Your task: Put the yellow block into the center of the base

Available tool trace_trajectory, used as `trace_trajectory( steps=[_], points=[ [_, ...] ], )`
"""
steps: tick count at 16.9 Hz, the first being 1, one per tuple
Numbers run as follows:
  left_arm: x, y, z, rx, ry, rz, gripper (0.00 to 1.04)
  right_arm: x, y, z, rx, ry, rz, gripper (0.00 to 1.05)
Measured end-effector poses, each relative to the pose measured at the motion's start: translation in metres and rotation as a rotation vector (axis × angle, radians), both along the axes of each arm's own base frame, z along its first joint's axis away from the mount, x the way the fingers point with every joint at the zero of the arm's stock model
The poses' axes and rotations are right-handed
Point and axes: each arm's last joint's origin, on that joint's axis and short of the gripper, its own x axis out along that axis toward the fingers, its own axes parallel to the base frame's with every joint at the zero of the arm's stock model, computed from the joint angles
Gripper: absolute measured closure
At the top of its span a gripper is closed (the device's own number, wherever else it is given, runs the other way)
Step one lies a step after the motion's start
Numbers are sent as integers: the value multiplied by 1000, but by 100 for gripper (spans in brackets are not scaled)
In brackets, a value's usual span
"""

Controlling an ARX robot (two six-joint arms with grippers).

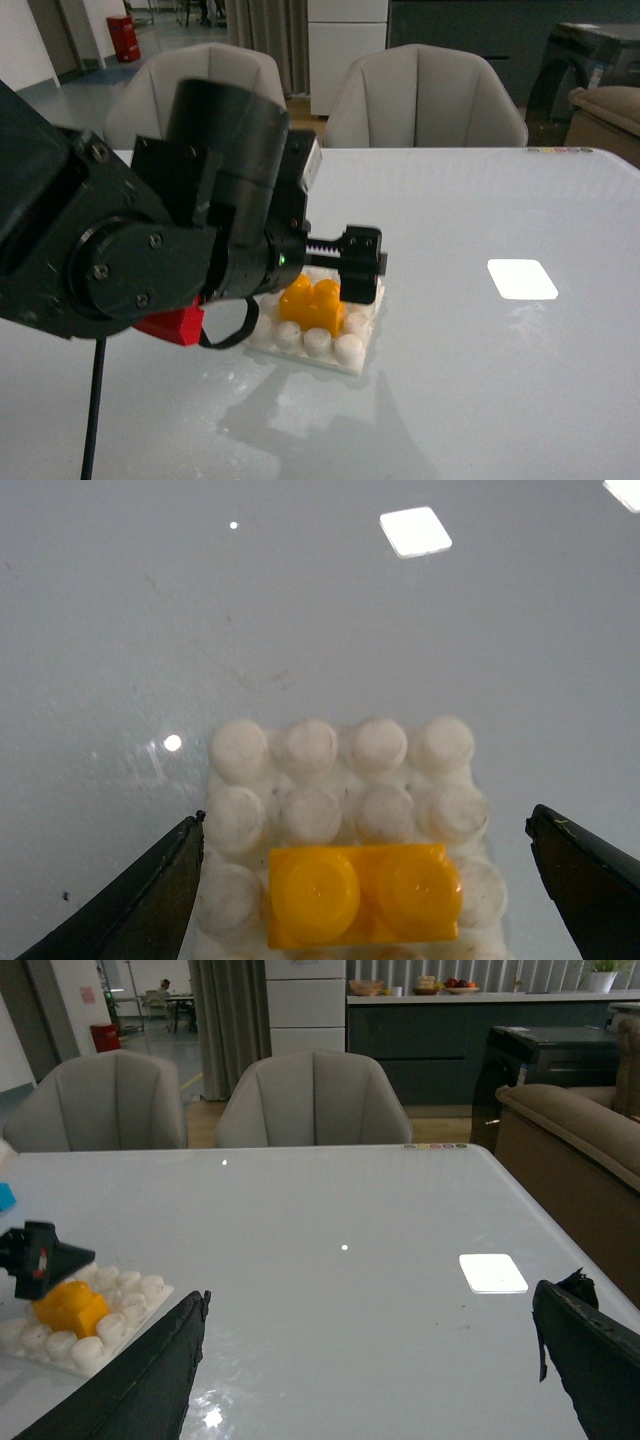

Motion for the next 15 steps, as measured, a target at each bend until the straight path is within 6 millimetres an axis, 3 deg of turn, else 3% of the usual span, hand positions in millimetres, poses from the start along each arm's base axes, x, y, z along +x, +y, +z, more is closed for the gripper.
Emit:
trace_trajectory(
  steps=[4, 8, 15],
  points=[
    [-17, 2, 51, -68, -107, -8, 7, 0, 0, 0, 0, 0, 0, 6],
    [-68, 5, 109, -129, -236, -34, 7, 0, 0, 0, 0, 0, 0, 6],
    [-138, 42, 157, -144, -348, 58, 7, 0, 0, 0, 0, 0, 0, 6]
  ],
)
